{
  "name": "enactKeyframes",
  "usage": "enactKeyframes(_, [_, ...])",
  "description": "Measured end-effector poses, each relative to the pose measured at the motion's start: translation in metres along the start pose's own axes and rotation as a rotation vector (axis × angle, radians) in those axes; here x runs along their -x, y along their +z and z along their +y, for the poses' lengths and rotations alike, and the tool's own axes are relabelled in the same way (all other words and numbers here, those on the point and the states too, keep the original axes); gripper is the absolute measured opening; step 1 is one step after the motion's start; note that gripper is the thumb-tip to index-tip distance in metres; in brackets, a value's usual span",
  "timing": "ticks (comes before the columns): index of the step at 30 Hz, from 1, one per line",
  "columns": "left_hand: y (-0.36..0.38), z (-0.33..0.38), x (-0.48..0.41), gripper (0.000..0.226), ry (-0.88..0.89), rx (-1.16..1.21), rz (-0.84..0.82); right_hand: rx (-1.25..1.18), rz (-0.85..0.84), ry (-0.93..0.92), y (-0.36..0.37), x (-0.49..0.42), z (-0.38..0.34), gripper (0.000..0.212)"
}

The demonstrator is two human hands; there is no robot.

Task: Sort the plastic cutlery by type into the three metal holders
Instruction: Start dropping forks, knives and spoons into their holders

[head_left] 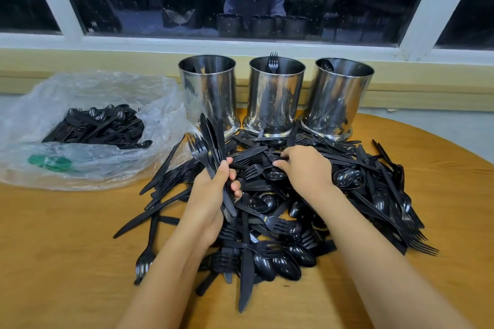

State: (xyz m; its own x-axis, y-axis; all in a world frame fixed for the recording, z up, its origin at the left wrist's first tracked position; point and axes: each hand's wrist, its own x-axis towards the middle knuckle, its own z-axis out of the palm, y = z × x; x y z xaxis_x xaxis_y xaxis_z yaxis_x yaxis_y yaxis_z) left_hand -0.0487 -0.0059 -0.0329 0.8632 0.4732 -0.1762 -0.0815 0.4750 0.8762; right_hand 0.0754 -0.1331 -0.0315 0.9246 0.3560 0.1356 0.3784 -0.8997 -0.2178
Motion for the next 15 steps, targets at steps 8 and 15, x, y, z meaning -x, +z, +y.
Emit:
enactKeyframes(8, [0.000,0.000,-0.001,0.018,-0.043,0.024,-0.030,-1.059,0.348,0.108,-0.020,0.003,0.023,0.008])
enactKeyframes(15, [0.001,-0.001,0.004,0.023,-0.111,-0.058,-0.116,-1.259,0.143,-0.100,-0.054,0.025,0.009,0.016])
